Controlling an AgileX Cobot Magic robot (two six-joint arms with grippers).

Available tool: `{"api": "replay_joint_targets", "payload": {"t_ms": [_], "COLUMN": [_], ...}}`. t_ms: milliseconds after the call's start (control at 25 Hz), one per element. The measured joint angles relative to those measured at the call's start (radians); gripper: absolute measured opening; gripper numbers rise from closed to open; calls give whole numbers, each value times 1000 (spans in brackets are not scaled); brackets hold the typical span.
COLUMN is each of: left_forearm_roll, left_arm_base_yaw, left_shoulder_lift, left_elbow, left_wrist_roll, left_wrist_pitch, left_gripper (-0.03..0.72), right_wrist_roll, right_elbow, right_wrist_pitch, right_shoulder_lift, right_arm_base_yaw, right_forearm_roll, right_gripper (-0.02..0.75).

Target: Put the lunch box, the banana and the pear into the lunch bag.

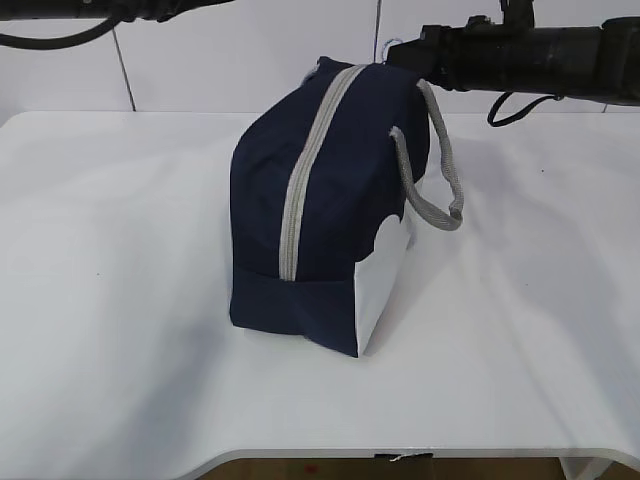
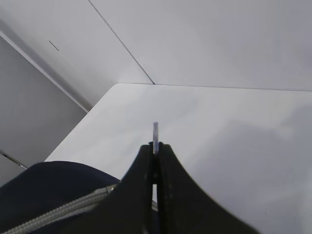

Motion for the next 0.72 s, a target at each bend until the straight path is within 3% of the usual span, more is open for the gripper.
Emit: {"api": "replay_joint_targets", "payload": {"t_ms": [320,720], "left_forearm_roll": [89,89], "left_arm_base_yaw": [-82,-146], "left_shoulder_lift": [139,182], "left_elbow": [-139,-145], "left_wrist_roll": [-20,-36], "left_wrist_pitch": [-85,-177], "left_gripper": [419,418], "right_wrist_roll": [2,2], "right_elbow": [0,0], "right_wrist_pitch": [1,4], "right_shoulder_lift": [0,0], "right_arm_base_yaw": [0,0], "right_forearm_roll": [0,-1], "right_gripper": [6,6]}}
